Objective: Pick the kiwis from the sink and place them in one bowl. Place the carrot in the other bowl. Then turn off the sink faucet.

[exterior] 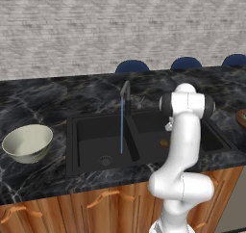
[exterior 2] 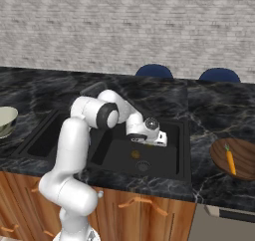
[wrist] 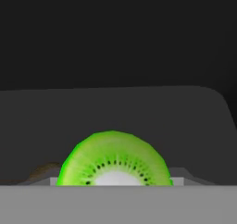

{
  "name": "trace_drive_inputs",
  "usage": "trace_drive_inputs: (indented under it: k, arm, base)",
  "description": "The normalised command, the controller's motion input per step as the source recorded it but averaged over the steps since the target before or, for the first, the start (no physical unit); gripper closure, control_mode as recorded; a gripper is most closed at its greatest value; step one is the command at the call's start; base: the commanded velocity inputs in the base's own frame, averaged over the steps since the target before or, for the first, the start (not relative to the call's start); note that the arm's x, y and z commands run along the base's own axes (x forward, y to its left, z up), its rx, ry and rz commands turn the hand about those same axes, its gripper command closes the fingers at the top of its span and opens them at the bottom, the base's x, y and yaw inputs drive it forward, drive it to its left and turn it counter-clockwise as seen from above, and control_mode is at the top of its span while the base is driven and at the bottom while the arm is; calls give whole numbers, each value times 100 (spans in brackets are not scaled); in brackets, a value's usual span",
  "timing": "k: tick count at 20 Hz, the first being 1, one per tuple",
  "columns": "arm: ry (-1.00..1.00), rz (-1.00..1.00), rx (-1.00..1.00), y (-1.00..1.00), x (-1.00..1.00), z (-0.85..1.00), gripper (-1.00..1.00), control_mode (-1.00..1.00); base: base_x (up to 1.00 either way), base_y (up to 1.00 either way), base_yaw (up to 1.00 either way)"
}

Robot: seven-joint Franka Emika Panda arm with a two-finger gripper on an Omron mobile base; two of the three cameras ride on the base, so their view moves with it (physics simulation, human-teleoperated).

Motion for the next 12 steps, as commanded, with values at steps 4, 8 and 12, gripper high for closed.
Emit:
trace_drive_inputs:
  k: [4, 8, 12]
  arm:
    - [0, 1, 0, 4, -18, 63, 100, -100]
    - [0, 2, 0, 2, -29, 59, 100, -100]
    - [0, 2, 0, 7, -33, 54, 100, -100]
  base:
    - [0, 0, 0]
    - [0, 0, 0]
    - [0, 0, 0]
